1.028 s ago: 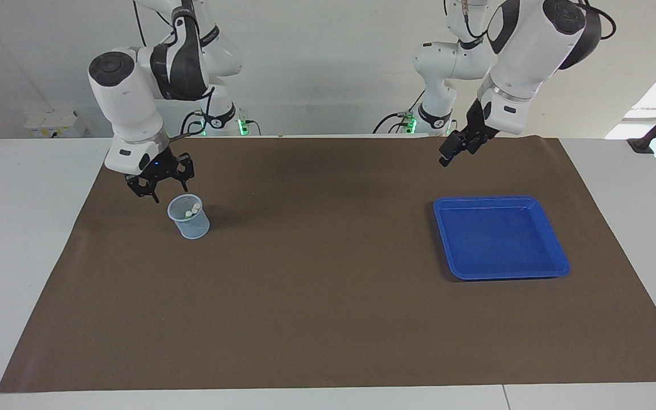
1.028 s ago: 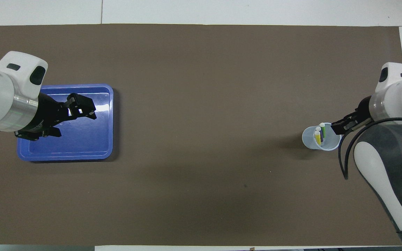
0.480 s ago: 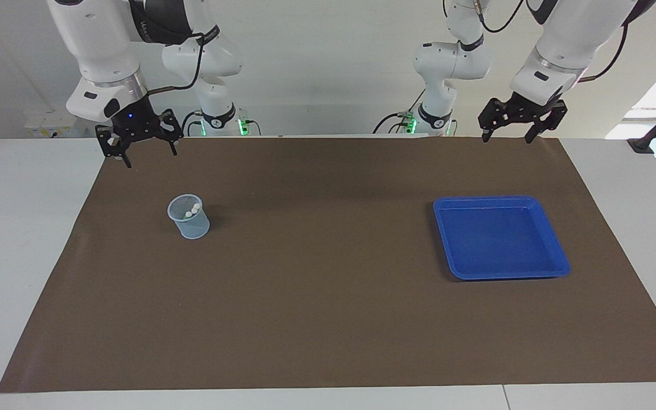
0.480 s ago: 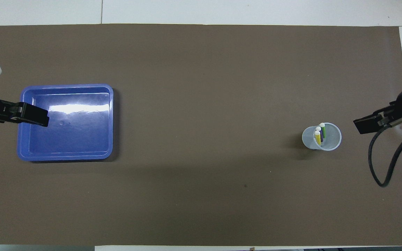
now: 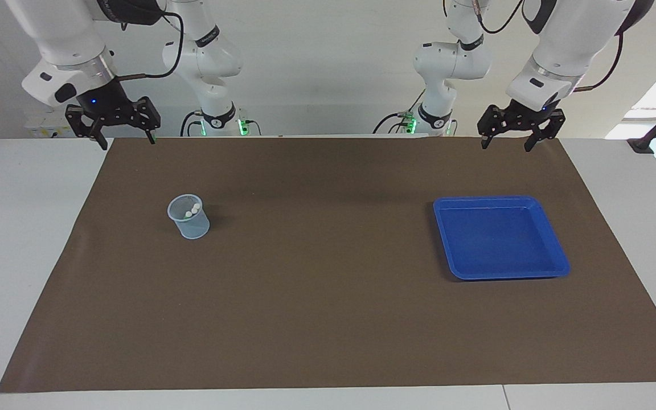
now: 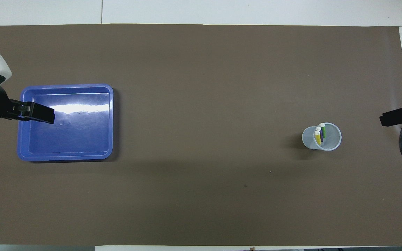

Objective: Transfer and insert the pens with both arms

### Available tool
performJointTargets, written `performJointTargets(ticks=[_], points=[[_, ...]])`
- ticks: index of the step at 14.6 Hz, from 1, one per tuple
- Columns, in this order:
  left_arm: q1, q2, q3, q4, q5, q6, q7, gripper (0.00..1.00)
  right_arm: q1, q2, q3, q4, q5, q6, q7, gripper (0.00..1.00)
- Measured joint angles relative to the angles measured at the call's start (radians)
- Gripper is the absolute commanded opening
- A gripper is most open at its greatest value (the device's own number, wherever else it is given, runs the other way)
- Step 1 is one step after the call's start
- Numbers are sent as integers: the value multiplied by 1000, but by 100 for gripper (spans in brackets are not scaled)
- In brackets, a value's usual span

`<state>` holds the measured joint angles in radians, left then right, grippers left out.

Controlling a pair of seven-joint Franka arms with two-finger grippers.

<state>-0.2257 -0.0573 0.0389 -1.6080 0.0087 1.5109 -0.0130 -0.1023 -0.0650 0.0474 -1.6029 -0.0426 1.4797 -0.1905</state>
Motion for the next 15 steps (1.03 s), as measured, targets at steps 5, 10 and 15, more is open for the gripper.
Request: performJointTargets(ticks=[5, 10, 15], points=[[2, 5, 4, 36, 0, -41, -58, 100, -27, 27, -3, 33, 0, -28, 64, 100], [12, 6, 7, 36, 0, -41, -60, 100, 49, 29, -75, 34, 1, -35, 66, 100], [12, 6, 7, 36, 0, -41, -61, 100, 86, 29, -79, 35, 15, -54, 128, 100]])
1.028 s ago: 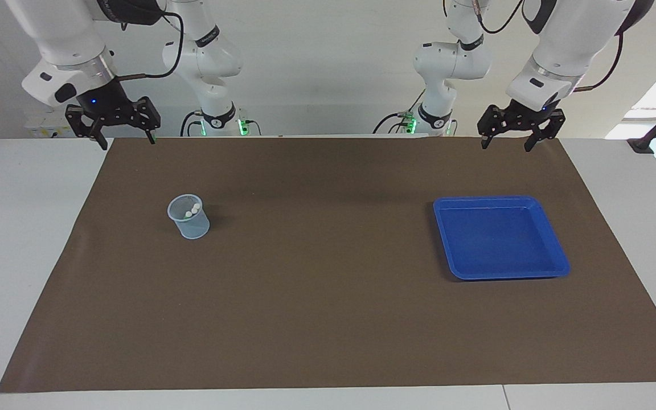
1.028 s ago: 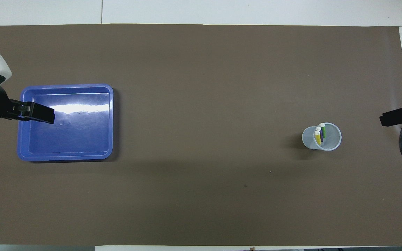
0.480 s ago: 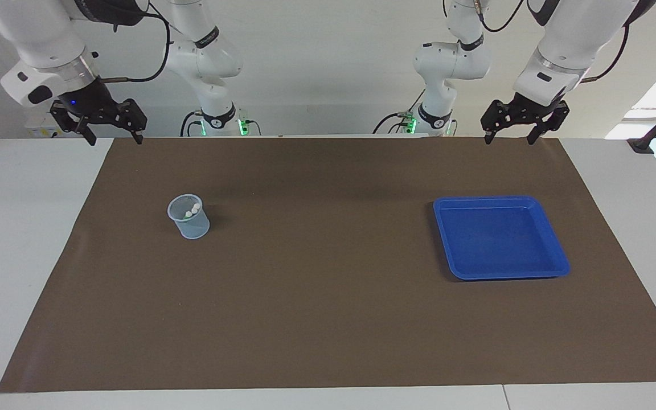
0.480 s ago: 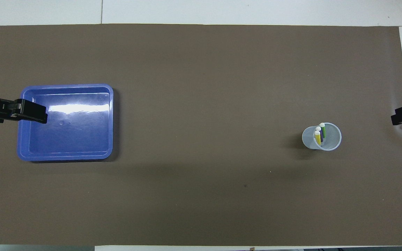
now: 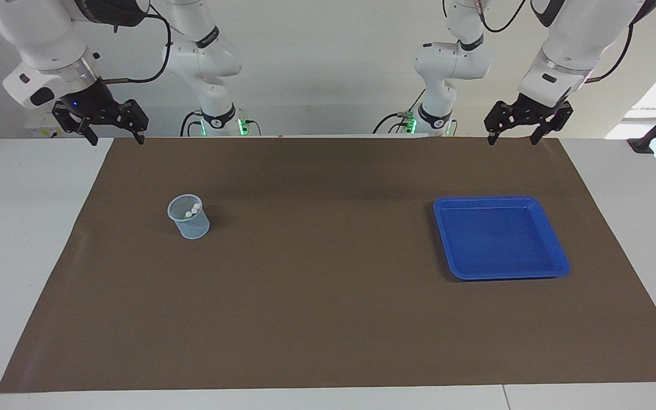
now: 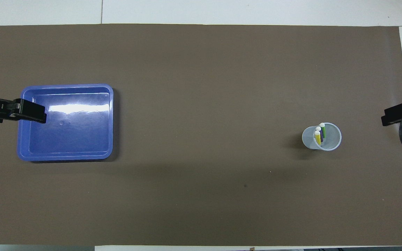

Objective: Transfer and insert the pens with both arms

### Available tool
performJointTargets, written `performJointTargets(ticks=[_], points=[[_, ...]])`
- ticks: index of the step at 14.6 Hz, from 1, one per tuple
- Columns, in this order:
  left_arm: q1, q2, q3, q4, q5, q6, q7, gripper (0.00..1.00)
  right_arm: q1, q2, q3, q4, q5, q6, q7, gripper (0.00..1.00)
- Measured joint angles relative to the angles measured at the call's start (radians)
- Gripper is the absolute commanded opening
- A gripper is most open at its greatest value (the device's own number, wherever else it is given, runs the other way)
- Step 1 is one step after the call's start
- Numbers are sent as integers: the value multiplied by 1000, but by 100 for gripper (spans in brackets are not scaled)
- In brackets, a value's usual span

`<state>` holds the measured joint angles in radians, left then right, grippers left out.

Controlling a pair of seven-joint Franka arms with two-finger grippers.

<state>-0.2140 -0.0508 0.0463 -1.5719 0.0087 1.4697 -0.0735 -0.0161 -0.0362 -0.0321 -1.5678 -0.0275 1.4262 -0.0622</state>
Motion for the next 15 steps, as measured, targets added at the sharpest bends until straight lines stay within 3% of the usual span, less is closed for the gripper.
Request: performJointTargets(ticks=[15], points=[[0, 0, 0, 0, 0, 2, -5, 100, 8, 0, -2, 20, 44, 13, 8, 100]])
